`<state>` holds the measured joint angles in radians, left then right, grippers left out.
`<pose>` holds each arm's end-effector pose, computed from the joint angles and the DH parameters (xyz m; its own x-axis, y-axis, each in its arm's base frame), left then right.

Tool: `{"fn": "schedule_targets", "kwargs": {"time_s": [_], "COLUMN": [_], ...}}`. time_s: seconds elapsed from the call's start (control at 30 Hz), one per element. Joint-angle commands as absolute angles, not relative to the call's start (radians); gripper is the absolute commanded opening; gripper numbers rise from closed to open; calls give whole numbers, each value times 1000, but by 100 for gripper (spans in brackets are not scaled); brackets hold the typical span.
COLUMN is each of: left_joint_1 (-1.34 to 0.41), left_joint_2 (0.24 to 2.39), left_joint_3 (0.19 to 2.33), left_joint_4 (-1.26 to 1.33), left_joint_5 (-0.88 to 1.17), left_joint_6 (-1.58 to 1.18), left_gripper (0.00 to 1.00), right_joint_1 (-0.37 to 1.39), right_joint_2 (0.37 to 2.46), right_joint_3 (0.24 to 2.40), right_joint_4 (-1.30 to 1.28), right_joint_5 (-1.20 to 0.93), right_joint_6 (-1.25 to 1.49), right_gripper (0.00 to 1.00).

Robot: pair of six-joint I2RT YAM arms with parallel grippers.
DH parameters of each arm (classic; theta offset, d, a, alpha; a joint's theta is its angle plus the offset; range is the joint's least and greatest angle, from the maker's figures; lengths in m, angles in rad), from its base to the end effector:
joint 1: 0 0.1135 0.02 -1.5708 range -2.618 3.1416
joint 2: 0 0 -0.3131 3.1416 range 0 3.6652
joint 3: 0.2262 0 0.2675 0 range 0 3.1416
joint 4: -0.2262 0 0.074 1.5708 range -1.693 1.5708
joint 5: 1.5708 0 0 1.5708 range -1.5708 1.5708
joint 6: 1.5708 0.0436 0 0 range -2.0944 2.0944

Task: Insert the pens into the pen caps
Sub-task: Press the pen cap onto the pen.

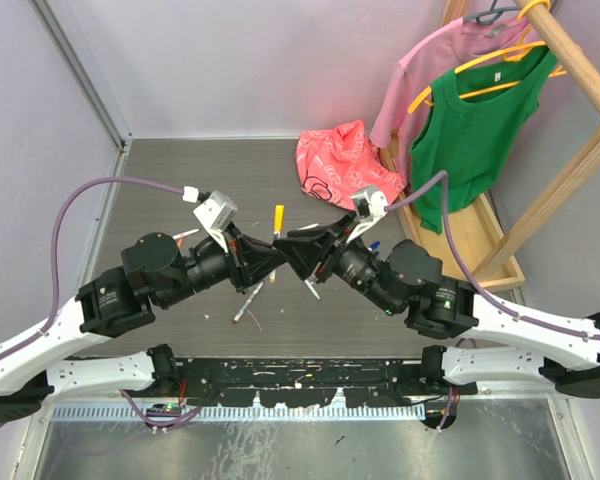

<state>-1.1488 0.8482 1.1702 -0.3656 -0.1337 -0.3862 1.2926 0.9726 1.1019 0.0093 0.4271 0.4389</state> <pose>0.0702 -0.1421 0.4827 -0.3365 -0.1618 -0.9277 0.7803 0.5035 -0.3709 0.0742 0.1941 0.4810 -0.2897 0.3941 -0.8722 -0.7064 0.5269 0.4727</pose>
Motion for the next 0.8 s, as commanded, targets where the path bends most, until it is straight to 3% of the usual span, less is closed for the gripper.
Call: {"fn": "schedule_targets", "kwargs": {"time_s": [0.0, 0.77], "left_joint_1": [-1143, -1143], "left_joint_2": [815, 755], "left_joint_3": [1176, 1111], "left_joint_4": [-292, -313], "left_joint_5": [-126, 181], "left_joint_6": [-388, -184], "left_gripper": [0, 0], "right_joint_1": [1298, 1298], "right_joint_2": [881, 687], "right_joint_3": [1054, 837], "right_joint_4": [35, 27], "right_joint_5": [439, 440], "right_joint_6": [404, 404], "right_gripper": [47, 52]}}
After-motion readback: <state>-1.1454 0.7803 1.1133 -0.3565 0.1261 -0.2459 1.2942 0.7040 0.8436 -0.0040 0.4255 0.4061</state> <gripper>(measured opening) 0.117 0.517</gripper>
